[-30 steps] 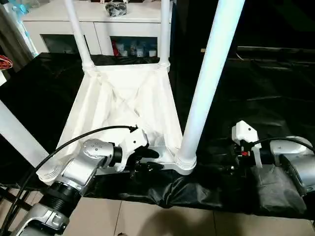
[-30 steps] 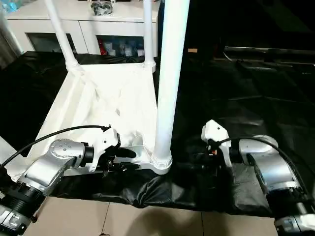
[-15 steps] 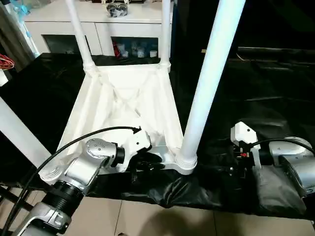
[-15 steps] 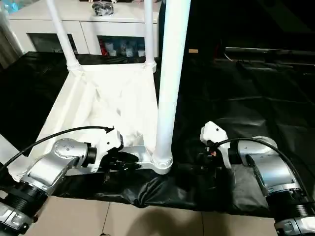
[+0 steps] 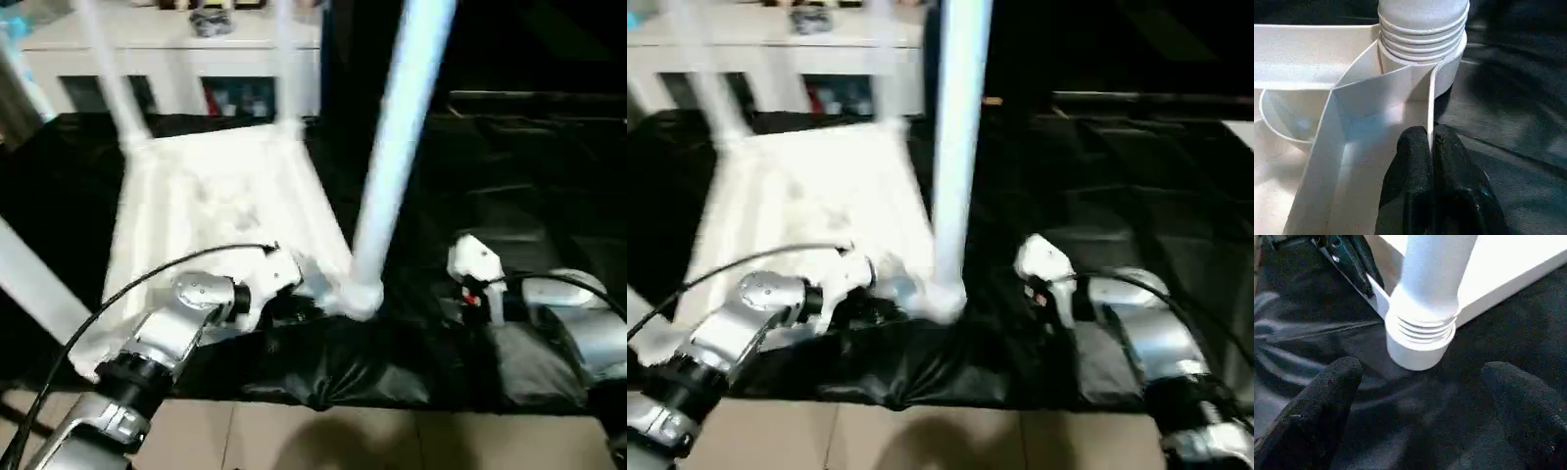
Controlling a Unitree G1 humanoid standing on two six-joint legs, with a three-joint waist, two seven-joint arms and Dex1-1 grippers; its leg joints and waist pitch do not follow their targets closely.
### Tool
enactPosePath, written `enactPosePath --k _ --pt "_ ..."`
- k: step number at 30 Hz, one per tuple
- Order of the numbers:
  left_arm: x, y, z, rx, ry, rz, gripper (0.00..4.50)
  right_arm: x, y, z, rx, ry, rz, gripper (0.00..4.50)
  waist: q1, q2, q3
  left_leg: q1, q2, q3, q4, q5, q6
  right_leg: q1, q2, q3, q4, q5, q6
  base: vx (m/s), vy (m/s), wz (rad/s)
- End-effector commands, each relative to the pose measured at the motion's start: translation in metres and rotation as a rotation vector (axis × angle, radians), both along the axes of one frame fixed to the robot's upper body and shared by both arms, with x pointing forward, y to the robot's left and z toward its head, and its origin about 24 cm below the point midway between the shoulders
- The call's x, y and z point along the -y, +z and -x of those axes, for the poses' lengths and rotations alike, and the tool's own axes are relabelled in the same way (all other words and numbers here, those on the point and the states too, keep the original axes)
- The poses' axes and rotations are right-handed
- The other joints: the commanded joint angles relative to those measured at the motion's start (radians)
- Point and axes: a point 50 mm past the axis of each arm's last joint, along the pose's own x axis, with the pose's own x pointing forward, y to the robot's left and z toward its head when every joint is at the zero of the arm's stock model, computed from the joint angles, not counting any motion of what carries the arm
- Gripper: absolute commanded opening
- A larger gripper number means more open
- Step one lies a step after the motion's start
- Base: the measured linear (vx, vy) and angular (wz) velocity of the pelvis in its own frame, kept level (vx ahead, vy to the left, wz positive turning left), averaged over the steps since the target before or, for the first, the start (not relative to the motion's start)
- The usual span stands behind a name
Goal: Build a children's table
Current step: Rotate leg to tighten
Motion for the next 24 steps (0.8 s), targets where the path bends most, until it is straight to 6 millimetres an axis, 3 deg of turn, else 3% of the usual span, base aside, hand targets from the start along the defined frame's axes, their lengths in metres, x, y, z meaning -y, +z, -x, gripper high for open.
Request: enactPosePath --k 1,2,9,11,12,13,14,15,22,23,24 --pt "-0.015 0.005 -0.007 0.04 0.081 -0.014 0.02 -0.003 0.001 -0.004 0.025 -0.01 0.005 4.5 0.011 -0.02 -0.065 -0.002 0.02 -0.015 -0.069 -0.314 0.043 0.043 -0.049 0.032 -0.109 -0.52 -0.118 0.0 0.0 0.0" --pt "-0.015 0.007 -0.007 0.049 0.06 0.009 0.02 -0.007 0.0 -0.008 0.045 -0.03 -0.007 4.5 0.01 -0.023 -0.067 -0.004 0.022 -0.014 -0.068 -0.293 0.051 0.045 -0.048 0.034 -0.101 -0.464 -0.141 0.0 0.0 0.0" --pt "-0.009 0.008 0.003 0.038 -0.051 0.069 0.02 -0.031 -0.007 -0.023 0.086 -0.086 -0.074 4.5 0.016 -0.011 -0.079 -0.005 0.028 -0.005 -0.06 -0.181 0.09 0.048 -0.046 0.037 -0.07 -0.183 -0.26 0.0 0.0 0.0" --pt "-0.008 0.007 0.005 0.034 -0.061 0.079 0.02 -0.036 -0.009 -0.023 0.08 -0.075 -0.082 4.5 0.02 -0.009 -0.078 -0.004 0.029 -0.004 -0.06 -0.179 0.092 0.048 -0.046 0.038 -0.07 -0.174 -0.266 0.0 0.0 0.0" --pt "-0.007 0.007 0.006 0.032 -0.067 0.085 0.02 -0.04 -0.011 -0.023 0.073 -0.066 -0.092 4.5 0.027 -0.014 -0.078 -0.003 0.031 -0.004 -0.061 -0.179 0.093 0.049 -0.047 0.038 -0.067 -0.172 -0.269 0.0 0.0 0.0" --pt "-0.007 0.007 0.006 0.032 -0.067 0.085 0.02 -0.04 -0.011 -0.023 0.073 -0.066 -0.092 4.5 0.03 -0.011 -0.076 -0.002 0.032 -0.003 -0.062 -0.184 0.091 0.048 -0.047 0.039 -0.068 -0.178 -0.268 0.0 0.0 0.0" --pt "-0.004 0.007 0.008 0.028 -0.076 0.095 0.02 -0.047 -0.014 -0.023 0.058 -0.048 -0.11 4.5 0.031 -0.018 -0.077 -0.002 0.033 -0.003 -0.062 -0.191 0.087 0.049 -0.049 0.04 -0.066 -0.189 -0.267 0.0 0.0 0.0" --pt "-0.003 0.006 0.008 0.026 -0.079 0.096 0.02 -0.05 -0.015 -0.023 0.048 -0.038 -0.114 4.5 0.033 -0.015 -0.075 -0.001 0.033 -0.003 -0.063 -0.198 0.085 0.047 -0.049 0.04 -0.068 -0.201 -0.264 0.0 0.0 0.0" --pt "0.0 0.004 0.012 0.015 -0.101 0.102 0.02 -0.06 -0.021 -0.025 0.025 -0.021 -0.114 4.5 0.034 -0.019 -0.074 -0.003 0.031 -0.003 -0.064 -0.196 0.072 0.048 -0.051 0.043 -0.069 -0.239 -0.24 0.0 0.0 0.0" --pt "0.0 0.003 0.013 0.014 -0.105 0.103 0.0 -0.062 -0.022 -0.027 0.027 -0.021 -0.127 4.21 0.034 -0.019 -0.075 -0.004 0.031 -0.003 -0.063 -0.192 0.073 0.049 -0.052 0.043 -0.068 -0.233 -0.241 0.0 0.0 0.0" --pt "0.001 0.003 0.014 0.014 -0.106 0.103 0.0 -0.064 -0.022 -0.028 0.029 -0.024 -0.13 4.21 0.033 -0.018 -0.075 -0.003 0.032 -0.003 -0.064 -0.19 0.074 0.048 -0.051 0.042 -0.068 -0.229 -0.243 0.0 0.0 0.0"
